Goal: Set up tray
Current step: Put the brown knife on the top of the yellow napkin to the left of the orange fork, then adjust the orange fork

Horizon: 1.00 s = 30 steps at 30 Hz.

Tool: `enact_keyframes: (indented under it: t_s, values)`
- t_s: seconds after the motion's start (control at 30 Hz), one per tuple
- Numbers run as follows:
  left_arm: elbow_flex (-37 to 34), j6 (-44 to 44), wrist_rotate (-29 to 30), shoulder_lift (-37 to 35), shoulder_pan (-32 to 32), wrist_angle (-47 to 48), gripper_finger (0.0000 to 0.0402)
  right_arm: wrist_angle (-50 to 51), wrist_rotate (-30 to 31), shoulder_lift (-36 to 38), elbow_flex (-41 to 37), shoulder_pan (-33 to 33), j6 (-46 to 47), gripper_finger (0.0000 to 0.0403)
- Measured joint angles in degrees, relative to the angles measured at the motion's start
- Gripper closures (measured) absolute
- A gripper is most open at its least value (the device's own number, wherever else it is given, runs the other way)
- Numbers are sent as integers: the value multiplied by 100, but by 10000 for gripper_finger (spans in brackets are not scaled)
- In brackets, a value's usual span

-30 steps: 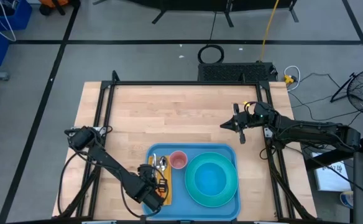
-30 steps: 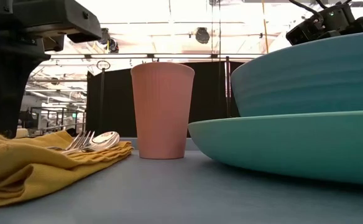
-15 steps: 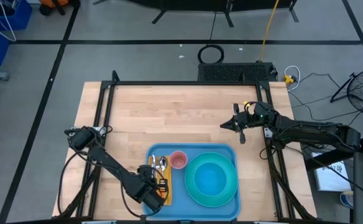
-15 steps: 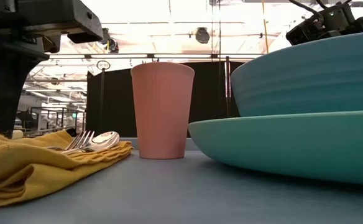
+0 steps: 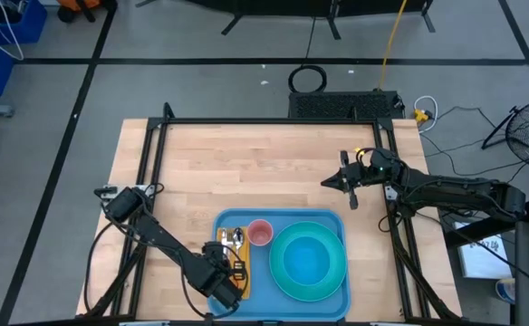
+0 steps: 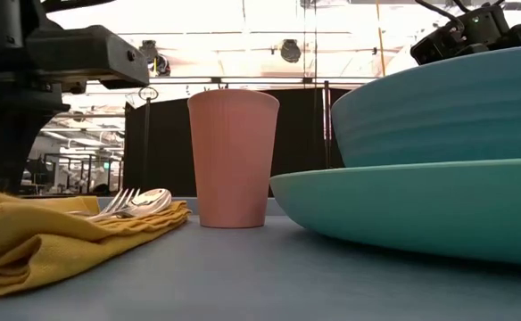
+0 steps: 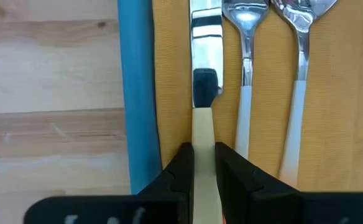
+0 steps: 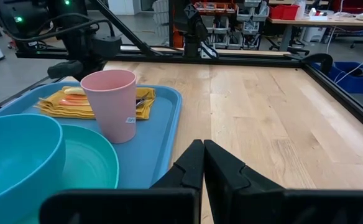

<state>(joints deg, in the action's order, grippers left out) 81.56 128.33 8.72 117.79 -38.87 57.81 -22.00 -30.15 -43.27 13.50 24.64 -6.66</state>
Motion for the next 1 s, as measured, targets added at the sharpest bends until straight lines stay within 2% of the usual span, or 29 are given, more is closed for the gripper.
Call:
enact_keyframes:
  t_s: [0.3, 0.53, 0.67, 0.8, 1.0]
  values:
    - [-17, 1, 137, 12, -4, -44, 357, 2, 0, 2, 0, 0, 0, 399]
    - [1, -66, 182, 23, -4, 24, 241, 2, -2, 2, 0, 0, 0, 399]
    - [115, -238, 176, 50, 2, 403, 202, 4, -2, 2, 0, 0, 0, 399]
    - [257, -394, 85, 51, -2, 749, 193, 4, -4, 2, 0, 0, 0, 399]
    - [330, -564, 142, 45, -2, 1007, 202, 4, -4, 2, 0, 0, 0, 399]
